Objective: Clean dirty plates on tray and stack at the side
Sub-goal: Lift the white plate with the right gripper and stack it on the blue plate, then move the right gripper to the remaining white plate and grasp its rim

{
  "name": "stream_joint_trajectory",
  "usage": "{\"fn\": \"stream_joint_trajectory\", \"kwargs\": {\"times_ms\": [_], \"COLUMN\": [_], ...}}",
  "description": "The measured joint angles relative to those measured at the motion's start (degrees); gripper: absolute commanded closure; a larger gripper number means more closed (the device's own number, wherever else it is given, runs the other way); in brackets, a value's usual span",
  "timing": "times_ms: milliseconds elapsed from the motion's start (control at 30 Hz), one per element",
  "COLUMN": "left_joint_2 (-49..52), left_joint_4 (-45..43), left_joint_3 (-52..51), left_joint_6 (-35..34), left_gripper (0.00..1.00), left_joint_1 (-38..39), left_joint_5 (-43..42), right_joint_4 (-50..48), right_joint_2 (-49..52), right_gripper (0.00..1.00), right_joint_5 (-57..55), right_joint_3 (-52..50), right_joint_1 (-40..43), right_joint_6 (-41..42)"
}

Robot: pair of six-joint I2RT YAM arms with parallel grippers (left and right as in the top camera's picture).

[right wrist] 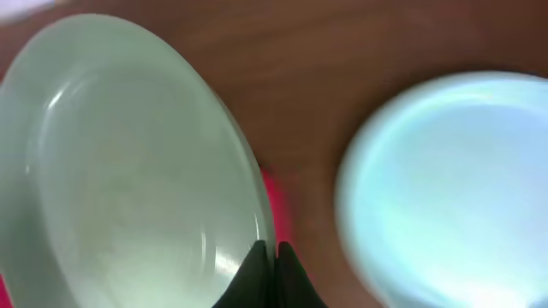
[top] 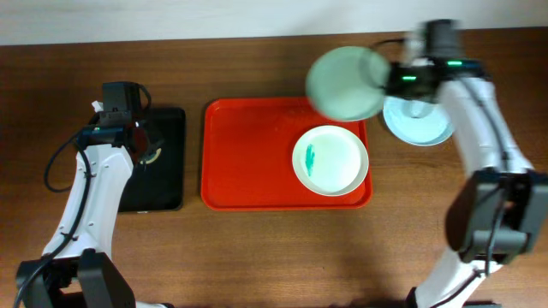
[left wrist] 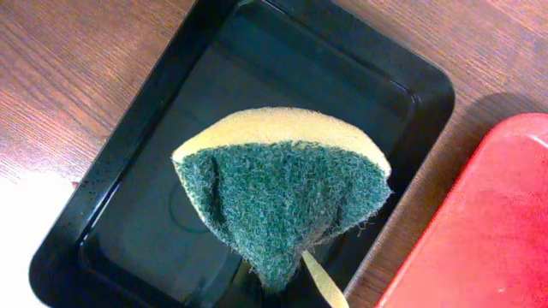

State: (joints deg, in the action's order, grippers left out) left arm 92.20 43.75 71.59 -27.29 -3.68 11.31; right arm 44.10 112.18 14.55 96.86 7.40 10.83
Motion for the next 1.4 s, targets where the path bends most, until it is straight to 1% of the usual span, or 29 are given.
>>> {"fn": "stream_joint_trajectory", "kwargs": {"times_ms": [100,133,233,333,367,400,433,467,533,633,833,867,933,1033,1100,1167,1233,1400], "left_joint_2": [0.0,0.0,0.0,0.0,0.0,0.0,0.0,0.0,0.0,0.0,0.0,0.0,0.0,0.0,0.0,0.0,0.0,0.0], "left_joint_4": [0.0,0.0,0.0,0.0,0.0,0.0,0.0,0.0,-0.1,-0.2,-0.5,-0.5,-0.5,-0.5,-0.5,-0.5,-0.5,-0.5], "left_joint_3": [0.0,0.0,0.0,0.0,0.0,0.0,0.0,0.0,0.0,0.0,0.0,0.0,0.0,0.0,0.0,0.0,0.0,0.0], "left_joint_6": [0.0,0.0,0.0,0.0,0.0,0.0,0.0,0.0,0.0,0.0,0.0,0.0,0.0,0.0,0.0,0.0,0.0,0.0], "left_gripper": [1.0,1.0,1.0,1.0,1.0,1.0,1.0,1.0,1.0,1.0,1.0,1.0,1.0,1.0,1.0,1.0,1.0,1.0], "left_joint_1": [0.0,0.0,0.0,0.0,0.0,0.0,0.0,0.0,0.0,0.0,0.0,0.0,0.0,0.0,0.0,0.0,0.0,0.0], "left_joint_5": [0.0,0.0,0.0,0.0,0.0,0.0,0.0,0.0,0.0,0.0,0.0,0.0,0.0,0.0,0.0,0.0,0.0,0.0], "right_joint_4": [1.8,1.8,1.8,1.7,1.7,1.7,1.7,1.8,1.7,1.8,4.7,5.7,8.9,14.1,15.8,16.0,15.9,15.0], "right_joint_2": [0.2,0.3,1.9,4.2,4.9,5.9,6.8,7.6,8.3,8.4,8.4,8.4,8.4,8.4,8.4,8.4,8.4,8.4], "right_gripper": [0.96,0.96,0.96,0.95,0.9,0.69,0.43,0.35,0.23,0.12,0.12,0.13,0.18,0.18,0.18,0.18,0.18,0.19], "right_joint_5": [2.5,2.8,3.2,2.6,2.1,1.2,0.3,-0.4,-1.4,-1.6,4.2,5.1,6.4,7.3,7.7,6.9,3.1,-5.7], "right_joint_3": [0.0,0.0,0.0,0.0,0.0,0.0,0.0,0.0,0.0,0.0,0.0,0.0,0.0,0.0,0.0,0.0,0.0,0.0], "right_joint_1": [12.4,14.9,20.4,22.0,22.0,21.9,21.6,21.2,20.6,19.5,16.1,14.9,11.3,4.5,-1.0,-4.7,-8.5,-13.7], "right_joint_6": [1.2,1.2,1.4,1.4,1.5,1.5,1.5,1.9,2.1,1.7,-0.6,-2.2,-7.3,-15.0,-19.3,-21.8,-23.6,-25.9]}}
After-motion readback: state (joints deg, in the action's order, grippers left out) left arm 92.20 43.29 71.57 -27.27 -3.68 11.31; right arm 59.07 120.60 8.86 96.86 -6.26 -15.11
